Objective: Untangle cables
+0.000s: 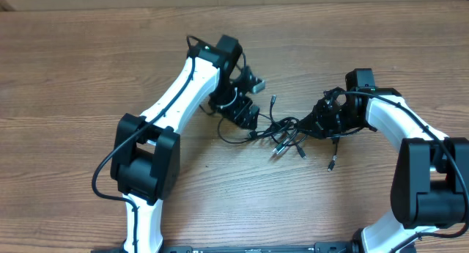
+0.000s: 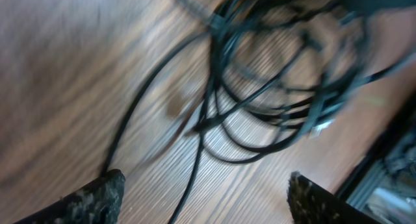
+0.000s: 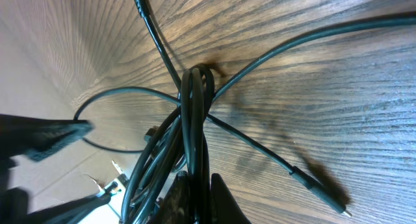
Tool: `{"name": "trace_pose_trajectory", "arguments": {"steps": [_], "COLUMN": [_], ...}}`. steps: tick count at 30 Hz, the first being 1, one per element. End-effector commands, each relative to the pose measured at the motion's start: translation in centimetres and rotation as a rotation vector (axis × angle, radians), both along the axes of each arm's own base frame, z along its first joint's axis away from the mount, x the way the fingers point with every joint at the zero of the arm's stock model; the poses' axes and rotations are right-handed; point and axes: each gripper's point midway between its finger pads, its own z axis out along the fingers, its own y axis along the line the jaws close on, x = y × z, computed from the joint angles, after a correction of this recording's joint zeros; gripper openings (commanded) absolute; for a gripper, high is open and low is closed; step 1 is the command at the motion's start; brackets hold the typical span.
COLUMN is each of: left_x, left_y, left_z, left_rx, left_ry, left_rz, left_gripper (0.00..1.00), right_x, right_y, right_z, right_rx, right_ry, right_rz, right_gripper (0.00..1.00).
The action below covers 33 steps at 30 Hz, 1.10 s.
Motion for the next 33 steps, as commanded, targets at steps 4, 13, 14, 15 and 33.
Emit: {"name": "trace_pose_trajectory", "arguments": {"steps": [4, 13, 14, 15, 33], "left_x": [-1.0, -4.3, -4.5, -4.7, -0.8], "left_y": [-3.1, -6.7, -6.9, -7.2, -5.9], "left_z": [3.5, 2.0, 1.9, 1.7, -2.0], "left_rx": [-0.152, -0.156, -0.157, -0.157, -0.048], "left_ry": [-0.052, -0.077, -0.079, -0.082, -0.201], "left_rz": [-0.139, -0.300, -0.308, -0.317, -0.173], "left_gripper": [0.85, 0.84, 0.84, 0.84, 0.04], "right_x": [0.6, 0.6, 0.6, 0.6, 0.1], "right_y": [0.0, 0.0, 0.0, 0.0, -0.5], "right_z": [0.4, 0.4, 0.4, 0.4, -0.1], "right_rx": [-0.010, -0.010, -0.010, -0.010, -0.050], "right_ry": [-0.028, -0.028, -0.027, -0.027, 0.001], "right_rz": [0.008, 0.009, 0.009, 0.008, 0.006], "right_gripper": [0.05, 0.06, 0.06, 0.06, 0.05]}}
